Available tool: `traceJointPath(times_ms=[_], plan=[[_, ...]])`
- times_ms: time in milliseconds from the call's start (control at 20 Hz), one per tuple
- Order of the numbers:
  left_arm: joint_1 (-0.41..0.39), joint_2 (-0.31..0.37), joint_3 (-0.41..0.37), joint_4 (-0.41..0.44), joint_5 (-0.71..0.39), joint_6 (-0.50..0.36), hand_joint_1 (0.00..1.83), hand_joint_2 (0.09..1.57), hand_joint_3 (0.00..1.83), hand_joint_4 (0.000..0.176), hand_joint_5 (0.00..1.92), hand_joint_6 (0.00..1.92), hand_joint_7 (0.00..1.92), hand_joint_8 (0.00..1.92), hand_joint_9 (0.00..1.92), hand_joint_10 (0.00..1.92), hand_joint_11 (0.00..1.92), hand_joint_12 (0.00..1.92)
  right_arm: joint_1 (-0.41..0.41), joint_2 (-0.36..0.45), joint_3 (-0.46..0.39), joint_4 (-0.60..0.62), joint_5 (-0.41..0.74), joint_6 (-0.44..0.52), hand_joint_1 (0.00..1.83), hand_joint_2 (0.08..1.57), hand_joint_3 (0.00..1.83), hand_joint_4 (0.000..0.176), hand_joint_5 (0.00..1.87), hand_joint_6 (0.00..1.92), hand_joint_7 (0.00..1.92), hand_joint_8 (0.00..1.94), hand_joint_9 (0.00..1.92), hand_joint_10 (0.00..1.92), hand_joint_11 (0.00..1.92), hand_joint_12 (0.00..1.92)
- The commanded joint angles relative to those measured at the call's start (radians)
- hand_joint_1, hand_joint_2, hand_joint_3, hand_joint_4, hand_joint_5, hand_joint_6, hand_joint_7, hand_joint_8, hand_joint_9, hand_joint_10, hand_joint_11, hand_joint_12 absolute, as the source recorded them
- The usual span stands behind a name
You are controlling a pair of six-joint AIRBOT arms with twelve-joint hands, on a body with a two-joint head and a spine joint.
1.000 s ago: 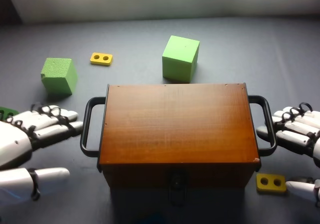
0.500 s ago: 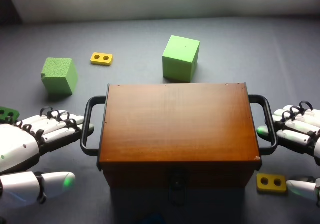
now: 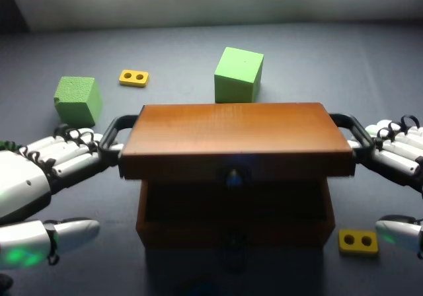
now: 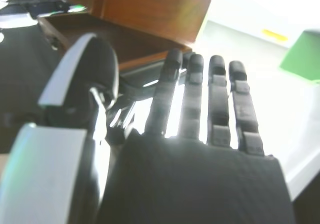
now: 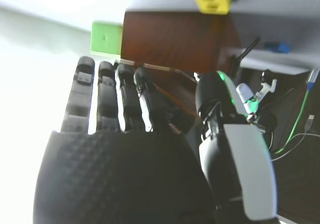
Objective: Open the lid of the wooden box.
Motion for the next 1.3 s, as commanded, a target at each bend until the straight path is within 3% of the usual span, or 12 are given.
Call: traceJointPath(times_ms=[0, 100, 250, 350, 500, 600, 700, 750, 800, 900, 1150, 1250], plan=[[-0.008, 0.01, 0.001, -0.036, -0.163, 0.005, 0.16, 1.44, 0.0, 0.028, 0.0, 0.0, 0.0, 0.0, 0.0, 0.0, 0.0, 0.0, 0.012, 0.012, -0.002, -0.009, 0.174, 0.007, 0.32, 1.4, 0.0, 0.0, 0.0, 0.0, 0.0, 0.0, 0.0, 0.0, 0.0, 0.0], [-0.011, 0.014, 0.002, -0.056, -0.184, 0.022, 0.17, 1.44, 0.0, 0.018, 0.0, 0.0, 0.0, 0.0, 0.0, 0.0, 0.0, 0.0, 0.012, 0.016, -0.001, -0.009, 0.18, 0.007, 0.31, 1.41, 0.01, 0.0, 0.0, 0.0, 0.0, 0.0, 0.0, 0.0, 0.0, 0.0], [-0.03, 0.017, 0.007, -0.074, -0.206, 0.042, 0.25, 1.42, 0.0, 0.023, 0.0, 0.0, 0.0, 0.0, 0.0, 0.0, 0.0, 0.0, 0.013, 0.017, 0.009, -0.006, 0.183, 0.007, 0.27, 1.41, 0.0, 0.0, 0.0, 0.0, 0.0, 0.0, 0.0, 0.0, 0.0, 0.0], [-0.056, 0.005, 0.017, -0.093, -0.224, 0.057, 0.33, 1.41, 0.0, 0.001, 0.04, 0.01, 0.0, 0.0, 0.0, 0.0, 0.0, 0.0, 0.019, 0.016, 0.018, 0.006, 0.194, 0.006, 0.2, 1.41, 0.0, 0.0, 0.0, 0.0, 0.0, 0.0, 0.0, 0.0, 0.0, 0.0], [-0.091, -0.015, 0.038, -0.107, -0.237, 0.06, 0.32, 1.42, 0.0, 0.0, 0.04, 0.01, 0.0, 0.0, 0.0, 0.0, 0.01, 0.0, 0.04, 0.012, 0.028, 0.025, 0.215, -0.009, 0.19, 1.4, 0.0, 0.0, 0.0, 0.0, 0.0, 0.0, 0.0, 0.0, 0.0, 0.0], [-0.104, -0.021, 0.046, -0.109, -0.239, 0.064, 0.33, 1.41, 0.0, 0.026, 0.02, 0.0, 0.0, 0.0, 0.0, 0.0, 0.0, 0.0, 0.06, 0.006, 0.037, 0.032, 0.215, -0.02, 0.25, 1.41, 0.0, 0.0, 0.0, 0.0, 0.0, 0.0, 0.0, 0.0, 0.0, 0.0], [-0.12, -0.03, 0.058, -0.118, -0.23, 0.068, 0.35, 1.42, 0.0, 0.033, 0.0, 0.0, 0.0, 0.0, 0.0, 0.0, 0.0, 0.0, 0.078, -0.003, 0.049, 0.043, 0.215, -0.029, 0.26, 1.42, 0.01, 0.0, 0.0, 0.0, 0.0, 0.0, 0.0, 0.0, 0.0, 0.0], [-0.136, -0.041, 0.069, -0.122, -0.227, 0.068, 0.35, 1.43, 0.0, 0.014, 0.01, 0.0, 0.0, 0.0, 0.0, 0.0, 0.0, 0.0, 0.088, -0.01, 0.057, 0.056, 0.215, -0.036, 0.27, 1.42, 0.0, 0.0, 0.0, 0.0, 0.0, 0.0, 0.0, 0.0, 0.0, 0.0], [-0.146, -0.051, 0.079, -0.129, -0.223, 0.068, 0.31, 1.43, 0.0, 0.019, 0.0, 0.0, 0.0, 0.0, 0.0, 0.0, 0.0, 0.0, 0.094, -0.014, 0.063, 0.063, 0.215, -0.04, 0.31, 1.41, 0.0, 0.0, 0.0, 0.0, 0.0, 0.0, 0.0, 0.0, 0.0, 0.0], [-0.174, -0.072, 0.101, -0.141, -0.203, 0.068, 0.33, 1.43, 0.0, 0.0, 0.01, 0.0, 0.0, 0.0, 0.0, 0.0, 0.0, 0.0, 0.108, -0.023, 0.076, 0.079, 0.215, -0.047, 0.43, 1.44, 0.0, 0.0, 0.0, 0.0, 0.0, 0.0, 0.0, 0.0, 0.0, 0.0], [-0.195, -0.089, 0.119, -0.149, -0.207, 0.065, 0.41, 1.43, 0.0, 0.006, 0.03, 0.01, 0.0, 0.0, 0.0, 0.0, 0.0, 0.0, 0.133, -0.034, 0.092, 0.102, 0.215, -0.062, 0.42, 1.44, 0.0, 0.0, 0.0, 0.0, 0.0, 0.0, 0.0, 0.0, 0.0, 0.0], [-0.195, -0.091, 0.118, -0.154, -0.226, 0.065, 0.45, 1.43, 0.0, 0.003, 0.01, 0.0, 0.0, 0.0, 0.0, 0.0, 0.0, 0.0, 0.134, -0.034, 0.094, 0.107, 0.22, -0.063, 0.53, 1.44, 0.0, 0.0, 0.0, 0.0, 0.0, 0.0, 0.0, 0.0, 0.0, 0.0]])
